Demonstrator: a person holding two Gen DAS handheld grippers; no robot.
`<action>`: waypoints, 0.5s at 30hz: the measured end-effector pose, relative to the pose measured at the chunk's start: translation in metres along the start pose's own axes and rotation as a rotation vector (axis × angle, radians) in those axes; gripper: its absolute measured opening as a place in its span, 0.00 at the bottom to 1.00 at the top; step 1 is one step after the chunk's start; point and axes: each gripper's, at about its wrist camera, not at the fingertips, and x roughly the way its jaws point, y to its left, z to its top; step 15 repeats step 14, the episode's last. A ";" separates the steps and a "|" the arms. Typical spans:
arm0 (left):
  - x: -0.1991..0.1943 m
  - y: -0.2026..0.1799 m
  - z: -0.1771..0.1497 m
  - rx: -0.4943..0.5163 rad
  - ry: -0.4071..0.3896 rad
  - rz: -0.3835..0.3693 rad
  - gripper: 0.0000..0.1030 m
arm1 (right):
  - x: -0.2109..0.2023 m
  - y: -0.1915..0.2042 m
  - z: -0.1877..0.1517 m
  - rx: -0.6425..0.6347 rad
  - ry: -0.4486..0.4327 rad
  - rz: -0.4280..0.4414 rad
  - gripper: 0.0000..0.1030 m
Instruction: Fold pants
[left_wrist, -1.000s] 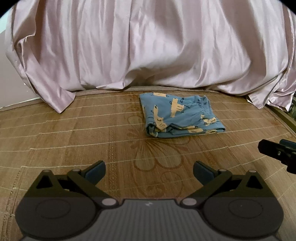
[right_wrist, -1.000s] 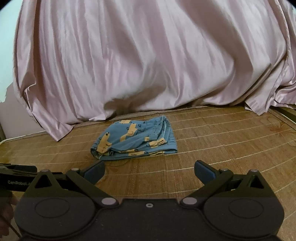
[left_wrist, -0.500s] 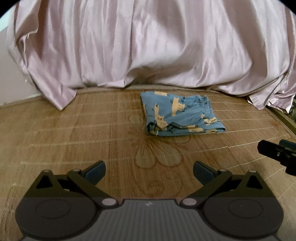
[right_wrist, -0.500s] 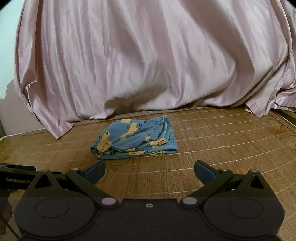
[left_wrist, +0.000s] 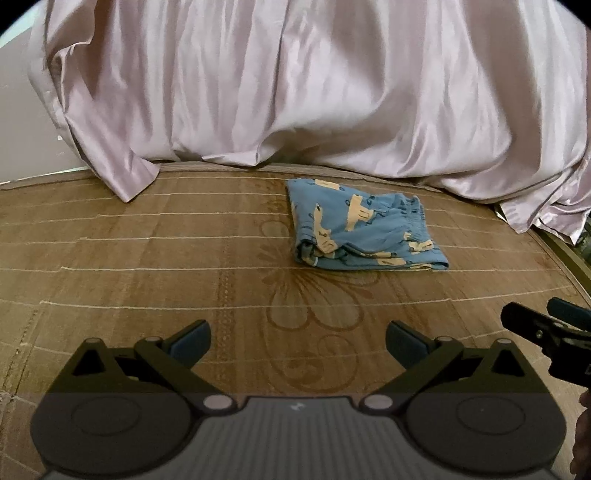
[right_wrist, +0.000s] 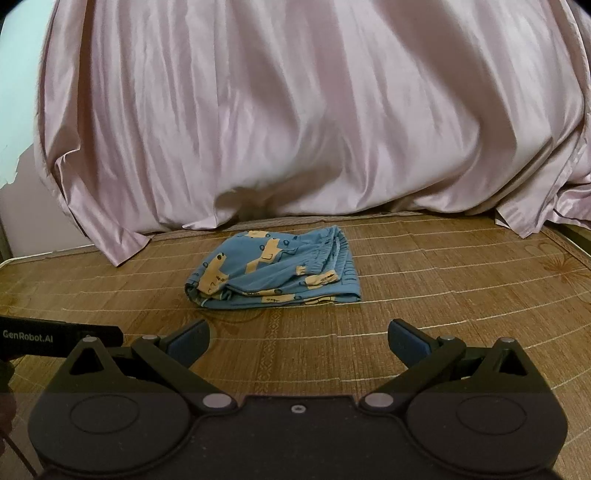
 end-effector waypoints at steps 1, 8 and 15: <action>0.001 0.000 0.000 0.005 0.003 0.001 1.00 | 0.000 0.000 0.000 0.000 0.002 0.001 0.99; 0.001 0.001 0.000 0.007 0.008 0.000 1.00 | 0.003 0.000 -0.002 -0.012 0.015 0.006 0.99; -0.001 -0.001 -0.001 0.029 0.001 -0.003 1.00 | 0.005 0.000 -0.002 -0.016 0.021 0.015 0.99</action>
